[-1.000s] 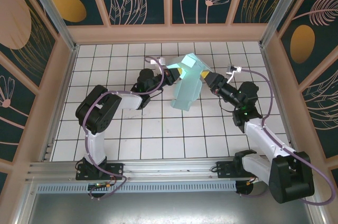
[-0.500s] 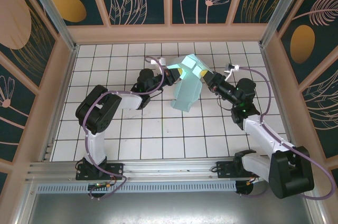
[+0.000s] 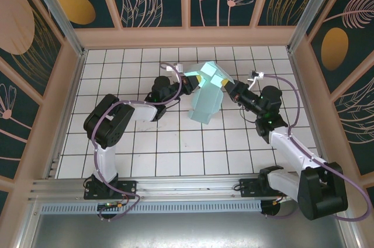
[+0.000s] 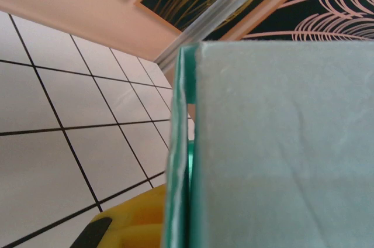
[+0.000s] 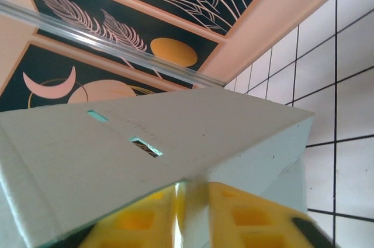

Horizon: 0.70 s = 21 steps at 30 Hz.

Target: Fold the paper box

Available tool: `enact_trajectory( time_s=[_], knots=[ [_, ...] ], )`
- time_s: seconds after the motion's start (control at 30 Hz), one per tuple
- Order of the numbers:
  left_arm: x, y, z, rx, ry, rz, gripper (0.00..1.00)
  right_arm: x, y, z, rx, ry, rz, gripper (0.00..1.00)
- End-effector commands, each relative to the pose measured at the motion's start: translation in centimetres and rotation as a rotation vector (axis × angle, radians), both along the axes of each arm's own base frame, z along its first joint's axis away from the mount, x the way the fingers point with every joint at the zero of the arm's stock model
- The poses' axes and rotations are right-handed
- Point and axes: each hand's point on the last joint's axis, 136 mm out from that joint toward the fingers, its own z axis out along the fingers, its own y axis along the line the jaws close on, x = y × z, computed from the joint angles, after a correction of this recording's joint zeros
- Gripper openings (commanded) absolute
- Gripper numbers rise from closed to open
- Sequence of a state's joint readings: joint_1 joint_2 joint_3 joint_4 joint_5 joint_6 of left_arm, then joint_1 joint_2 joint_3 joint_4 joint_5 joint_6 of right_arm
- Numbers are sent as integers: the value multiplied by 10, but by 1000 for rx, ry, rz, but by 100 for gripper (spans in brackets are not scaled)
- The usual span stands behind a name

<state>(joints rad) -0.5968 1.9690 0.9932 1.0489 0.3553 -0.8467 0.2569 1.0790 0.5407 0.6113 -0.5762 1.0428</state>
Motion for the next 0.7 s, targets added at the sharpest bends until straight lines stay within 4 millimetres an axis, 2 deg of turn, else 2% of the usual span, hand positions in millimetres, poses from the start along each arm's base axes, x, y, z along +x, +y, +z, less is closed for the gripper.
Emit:
enact_trajectory(
  time_s=[0.0,0.07,0.17,0.27,0.33,0.37,0.53,0.67],
  knots=[
    [-4,-1,14,-30,-37,-12,0,-1,0,14,-31,-45,0,0],
    [-4,1,15,-32,-36,-2,0,-1,-2,15,-67,-50,-13,3],
    [0,5,17,-33,-33,32,0,-5,-9,26,-99,-88,-51,41],
    [6,10,17,-32,-26,76,0,-10,-15,35,-131,-101,-83,59],
    [11,15,16,-31,-23,119,0,-13,-15,41,-168,-113,-82,63],
    [11,20,6,-16,-11,148,0,-14,-16,43,-197,-107,-92,64],
    [28,47,-7,16,-18,333,0,-16,-19,69,-338,-110,-198,64],
    [33,62,-13,18,-21,420,0,-11,2,79,-443,-82,-220,62]
  ],
)
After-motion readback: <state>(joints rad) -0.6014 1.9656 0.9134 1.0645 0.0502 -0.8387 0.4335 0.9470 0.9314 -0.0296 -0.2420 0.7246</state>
